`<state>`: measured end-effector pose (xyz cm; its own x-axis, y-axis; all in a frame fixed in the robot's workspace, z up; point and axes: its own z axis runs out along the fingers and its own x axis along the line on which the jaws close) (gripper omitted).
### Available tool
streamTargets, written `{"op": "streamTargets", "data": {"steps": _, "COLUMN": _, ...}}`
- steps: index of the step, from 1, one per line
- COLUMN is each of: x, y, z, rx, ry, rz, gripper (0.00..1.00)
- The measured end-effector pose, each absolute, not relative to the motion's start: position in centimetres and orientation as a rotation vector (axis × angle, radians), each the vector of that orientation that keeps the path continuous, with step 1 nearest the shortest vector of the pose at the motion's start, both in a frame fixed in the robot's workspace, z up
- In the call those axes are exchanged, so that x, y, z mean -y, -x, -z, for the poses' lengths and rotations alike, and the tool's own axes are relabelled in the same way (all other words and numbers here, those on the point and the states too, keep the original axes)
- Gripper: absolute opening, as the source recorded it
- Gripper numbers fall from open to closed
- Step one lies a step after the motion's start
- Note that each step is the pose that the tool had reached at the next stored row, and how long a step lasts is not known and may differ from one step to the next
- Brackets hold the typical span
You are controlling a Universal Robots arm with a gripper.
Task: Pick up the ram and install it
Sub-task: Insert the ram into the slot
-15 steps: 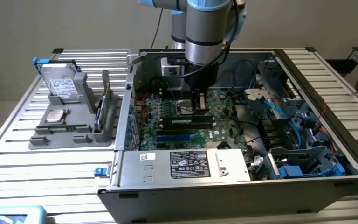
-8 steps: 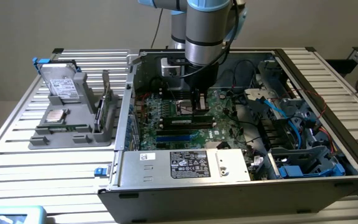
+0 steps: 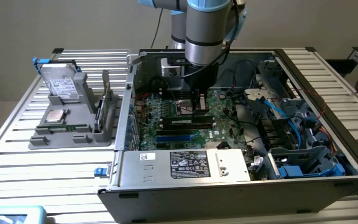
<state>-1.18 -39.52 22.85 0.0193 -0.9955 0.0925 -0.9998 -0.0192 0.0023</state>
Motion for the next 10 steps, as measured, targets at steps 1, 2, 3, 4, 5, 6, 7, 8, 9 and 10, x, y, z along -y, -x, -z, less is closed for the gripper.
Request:
{"op": "streamTargets", "data": {"steps": 1, "x": 39.51, "y": 1.18, "z": -22.84, "rx": 2.152, "ry": -2.195, "rz": -0.099, "gripper": 0.13}}
{"op": "streamTargets", "data": {"steps": 2, "x": 39.51, "y": 1.18, "z": -22.81, "rx": 2.151, "ry": -2.196, "rz": -0.099, "gripper": 0.13}}
{"op": "streamTargets", "data": {"steps": 3, "x": 39.51, "y": 1.18, "z": -22.76, "rx": 2.151, "ry": -2.196, "rz": -0.099, "gripper": 0.13}}
{"op": "streamTargets", "data": {"steps": 4, "x": 39.51, "y": 1.19, "z": -22.69, "rx": 2.151, "ry": -2.197, "rz": -0.099, "gripper": 0.13}}
{"op": "streamTargets", "data": {"steps": 5, "x": 39.51, "y": 1.22, "z": -22.62, "rx": 2.150, "ry": -2.197, "rz": -0.100, "gripper": 0.13}}
{"op": "streamTargets", "data": {"steps": 6, "x": 39.52, "y": 1.24, "z": -22.56, "rx": 2.150, "ry": -2.197, "rz": -0.100, "gripper": 0.13}}
{"op": "streamTargets", "data": {"steps": 7, "x": 39.52, "y": 1.25, "z": -22.55, "rx": 2.150, "ry": -2.197, "rz": -0.100, "gripper": 0.13}}
{"op": "streamTargets", "data": {"steps": 8, "x": 39.52, "y": 1.27, "z": -22.54, "rx": 2.150, "ry": -2.197, "rz": -0.101, "gripper": 0.13}}
{"op": "streamTargets", "data": {"steps": 9, "x": 39.52, "y": 1.29, "z": -22.53, "rx": 2.150, "ry": -2.197, "rz": -0.101, "gripper": 0.13}}
{"op": "streamTargets", "data": {"steps": 10, "x": 39.52, "y": 1.31, "z": -22.51, "rx": 2.150, "ry": -2.197, "rz": -0.101, "gripper": 0.13}}
